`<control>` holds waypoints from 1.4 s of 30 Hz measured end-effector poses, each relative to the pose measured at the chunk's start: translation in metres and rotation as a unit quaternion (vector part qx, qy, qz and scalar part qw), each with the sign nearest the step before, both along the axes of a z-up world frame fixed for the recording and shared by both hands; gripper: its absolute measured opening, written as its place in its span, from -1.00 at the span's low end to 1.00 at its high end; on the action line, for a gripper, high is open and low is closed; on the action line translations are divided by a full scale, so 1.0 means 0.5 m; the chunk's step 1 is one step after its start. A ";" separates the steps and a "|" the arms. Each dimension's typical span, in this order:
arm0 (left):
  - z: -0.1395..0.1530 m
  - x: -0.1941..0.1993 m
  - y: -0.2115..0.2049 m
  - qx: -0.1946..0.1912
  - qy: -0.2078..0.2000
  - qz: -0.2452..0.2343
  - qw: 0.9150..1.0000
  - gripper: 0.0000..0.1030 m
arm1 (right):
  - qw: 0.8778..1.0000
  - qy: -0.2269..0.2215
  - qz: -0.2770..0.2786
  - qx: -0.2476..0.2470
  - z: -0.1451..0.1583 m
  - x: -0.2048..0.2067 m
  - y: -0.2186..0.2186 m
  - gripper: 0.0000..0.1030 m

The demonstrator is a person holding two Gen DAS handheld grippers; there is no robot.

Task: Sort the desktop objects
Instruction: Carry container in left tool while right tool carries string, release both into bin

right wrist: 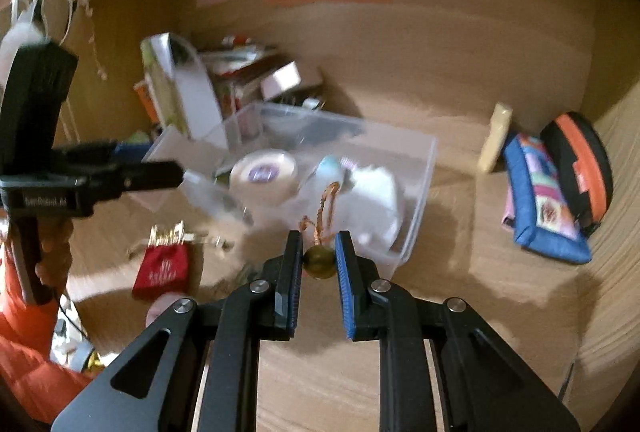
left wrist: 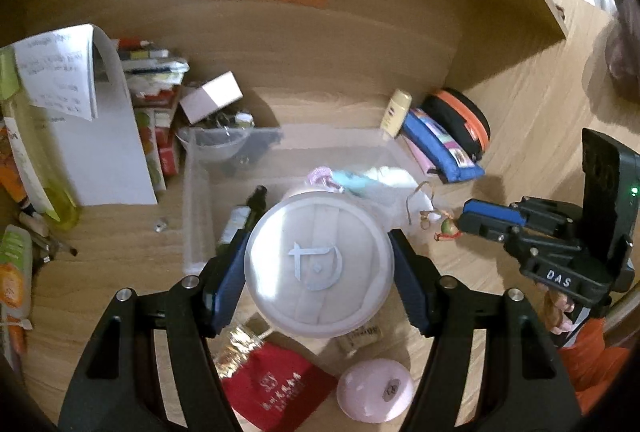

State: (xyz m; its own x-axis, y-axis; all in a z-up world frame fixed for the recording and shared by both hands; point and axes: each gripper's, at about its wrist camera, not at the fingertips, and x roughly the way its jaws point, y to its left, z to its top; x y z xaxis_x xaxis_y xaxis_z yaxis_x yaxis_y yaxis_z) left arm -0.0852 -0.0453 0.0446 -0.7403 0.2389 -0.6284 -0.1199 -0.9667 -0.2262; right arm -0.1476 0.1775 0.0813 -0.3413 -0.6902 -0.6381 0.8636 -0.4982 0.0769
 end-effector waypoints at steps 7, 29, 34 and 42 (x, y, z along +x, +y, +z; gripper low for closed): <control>0.033 -0.020 -0.036 0.000 0.012 0.023 1.000 0.30 | 1.000 0.016 -0.019 -0.017 0.033 -0.040 -0.017 -0.71; -0.066 -0.191 -0.062 -0.012 -0.066 0.061 0.996 0.30 | 1.000 -0.012 -0.020 0.007 -0.025 -0.118 -0.098 -0.71; -0.075 -0.207 -0.043 -0.044 -0.072 0.056 0.995 0.30 | 0.999 -0.023 -0.018 0.018 -0.048 -0.132 -0.107 -0.71; -0.089 -0.234 -0.032 -0.053 -0.094 0.054 0.993 0.28 | 0.999 -0.015 -0.018 0.029 -0.057 -0.128 -0.113 -0.69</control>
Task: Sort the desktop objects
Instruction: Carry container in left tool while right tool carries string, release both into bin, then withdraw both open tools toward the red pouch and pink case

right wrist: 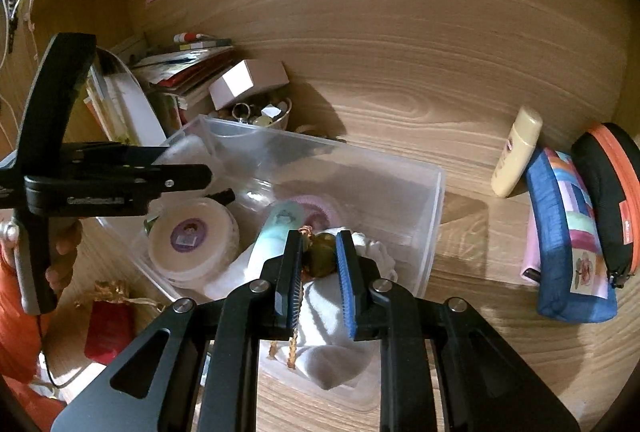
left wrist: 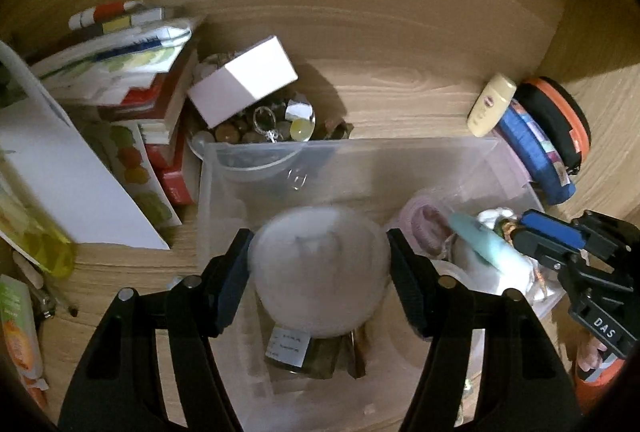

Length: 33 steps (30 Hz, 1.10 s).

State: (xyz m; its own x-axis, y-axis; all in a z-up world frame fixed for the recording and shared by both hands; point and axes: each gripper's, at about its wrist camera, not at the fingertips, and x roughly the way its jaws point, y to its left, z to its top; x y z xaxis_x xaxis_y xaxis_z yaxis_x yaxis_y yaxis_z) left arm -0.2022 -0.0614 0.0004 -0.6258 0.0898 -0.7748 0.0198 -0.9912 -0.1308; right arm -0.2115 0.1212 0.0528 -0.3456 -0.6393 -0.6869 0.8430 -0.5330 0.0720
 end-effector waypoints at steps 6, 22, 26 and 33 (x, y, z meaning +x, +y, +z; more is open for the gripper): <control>0.009 0.006 0.003 0.002 0.003 -0.002 1.000 0.28 | 1.000 -0.015 0.004 0.006 -0.004 -0.002 -0.007 -0.54; 0.073 0.129 -0.019 -0.016 0.053 0.002 0.998 0.60 | 0.999 0.025 -0.011 -0.028 0.072 0.064 0.030 0.51; 0.070 0.172 -0.034 -0.023 0.052 0.007 0.998 0.74 | 0.999 0.014 0.002 -0.036 0.080 0.097 0.045 0.63; 0.025 0.225 -0.043 -0.034 0.015 0.003 0.999 0.74 | 0.999 0.006 0.024 -0.023 0.057 0.163 0.061 0.64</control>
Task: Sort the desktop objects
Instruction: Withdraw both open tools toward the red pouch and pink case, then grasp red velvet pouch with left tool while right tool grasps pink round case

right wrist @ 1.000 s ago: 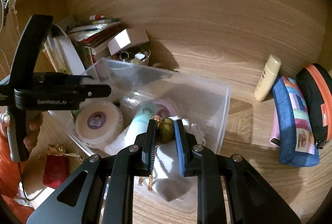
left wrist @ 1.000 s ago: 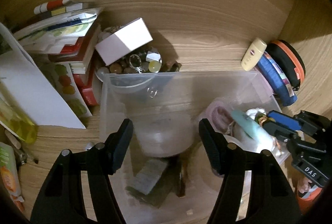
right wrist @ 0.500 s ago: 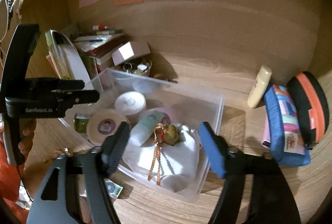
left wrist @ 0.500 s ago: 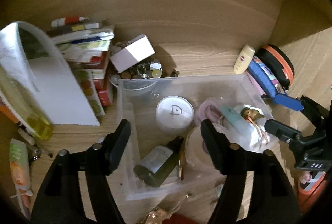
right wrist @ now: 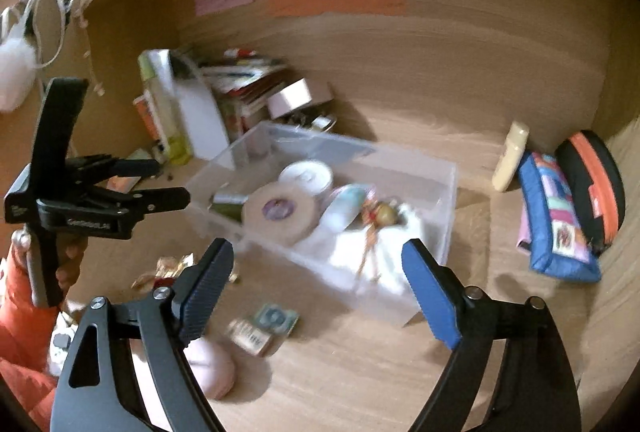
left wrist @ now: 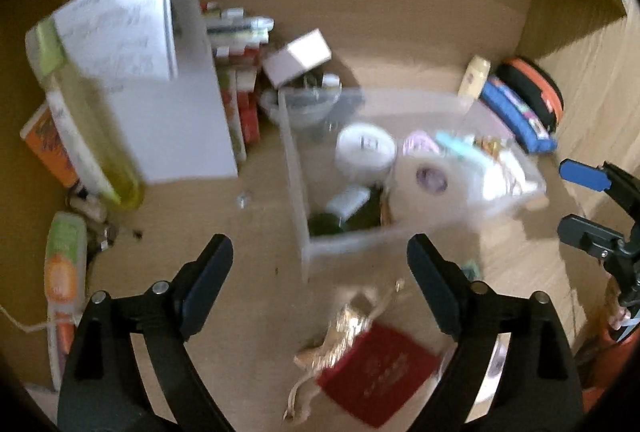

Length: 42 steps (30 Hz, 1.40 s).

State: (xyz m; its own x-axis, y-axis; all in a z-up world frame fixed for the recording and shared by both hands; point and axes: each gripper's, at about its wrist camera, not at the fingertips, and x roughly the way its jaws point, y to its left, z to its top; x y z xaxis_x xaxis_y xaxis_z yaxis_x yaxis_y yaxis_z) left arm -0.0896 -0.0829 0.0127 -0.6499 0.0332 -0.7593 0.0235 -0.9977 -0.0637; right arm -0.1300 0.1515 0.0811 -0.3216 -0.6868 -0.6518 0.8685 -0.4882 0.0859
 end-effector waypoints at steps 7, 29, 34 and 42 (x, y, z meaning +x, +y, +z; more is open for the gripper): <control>-0.057 0.042 0.018 -0.003 -0.033 -0.003 0.999 0.79 | 0.998 -0.039 0.039 0.011 -0.048 0.065 0.016 0.64; -0.139 0.106 -0.008 -0.005 -0.098 0.028 0.995 0.81 | 0.984 -0.066 0.131 0.097 -0.177 0.183 -0.047 0.64; -0.142 0.148 -0.043 0.041 -0.105 0.067 0.991 0.81 | 0.983 -0.073 0.133 0.107 -0.190 0.183 -0.067 0.64; -0.142 0.161 -0.001 0.043 -0.095 0.049 0.993 0.93 | 0.983 -0.064 0.135 0.107 -0.194 0.184 -0.081 0.59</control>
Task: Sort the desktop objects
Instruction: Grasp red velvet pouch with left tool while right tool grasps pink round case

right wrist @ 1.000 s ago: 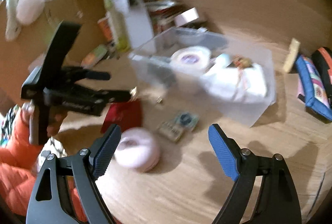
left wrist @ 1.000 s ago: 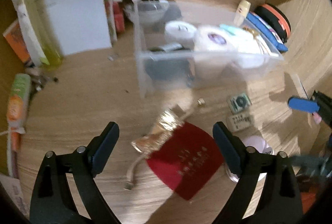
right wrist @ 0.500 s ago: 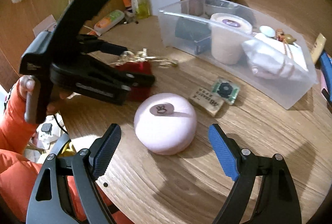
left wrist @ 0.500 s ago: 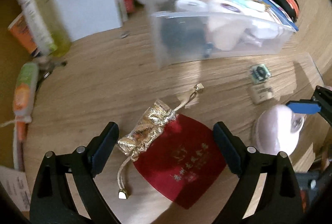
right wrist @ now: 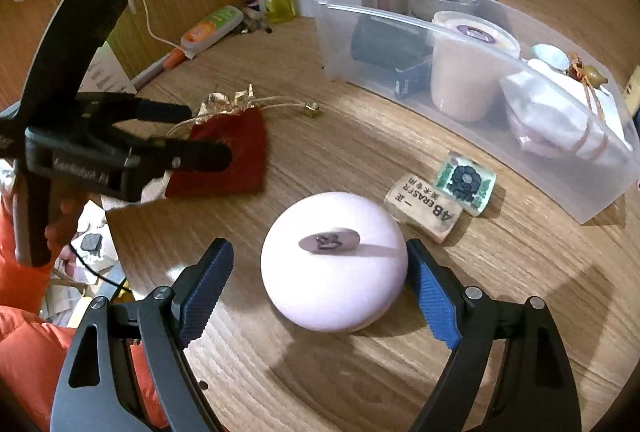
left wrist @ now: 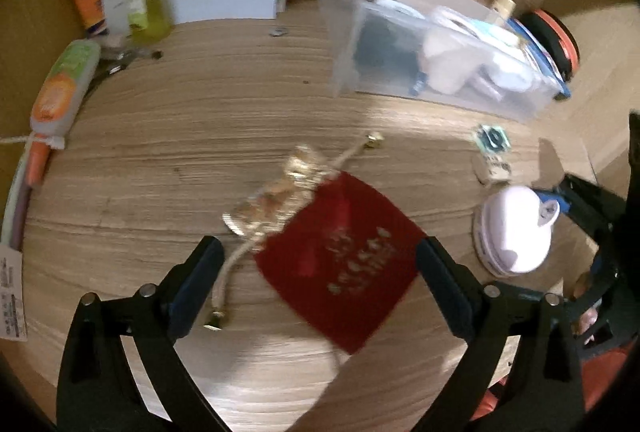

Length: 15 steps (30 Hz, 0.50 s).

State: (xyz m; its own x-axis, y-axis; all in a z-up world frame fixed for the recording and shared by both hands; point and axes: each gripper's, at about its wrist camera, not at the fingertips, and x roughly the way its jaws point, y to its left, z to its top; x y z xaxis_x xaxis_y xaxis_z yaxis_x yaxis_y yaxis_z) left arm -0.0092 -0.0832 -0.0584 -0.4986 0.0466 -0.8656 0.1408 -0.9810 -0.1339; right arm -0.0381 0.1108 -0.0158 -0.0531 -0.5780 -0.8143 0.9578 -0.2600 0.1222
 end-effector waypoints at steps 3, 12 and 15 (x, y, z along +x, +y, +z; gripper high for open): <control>-0.007 -0.014 0.030 -0.034 0.000 -0.016 0.999 0.94 | 1.000 0.012 -0.005 -0.001 0.001 -0.003 0.000 0.26; -0.010 -0.054 0.074 -0.038 0.021 -0.051 0.998 0.94 | 0.999 0.039 -0.031 -0.021 0.023 -0.017 0.047 0.18; -0.011 -0.072 0.089 -0.044 0.024 -0.060 0.997 0.95 | 0.997 0.048 -0.046 -0.031 0.040 -0.026 0.064 0.18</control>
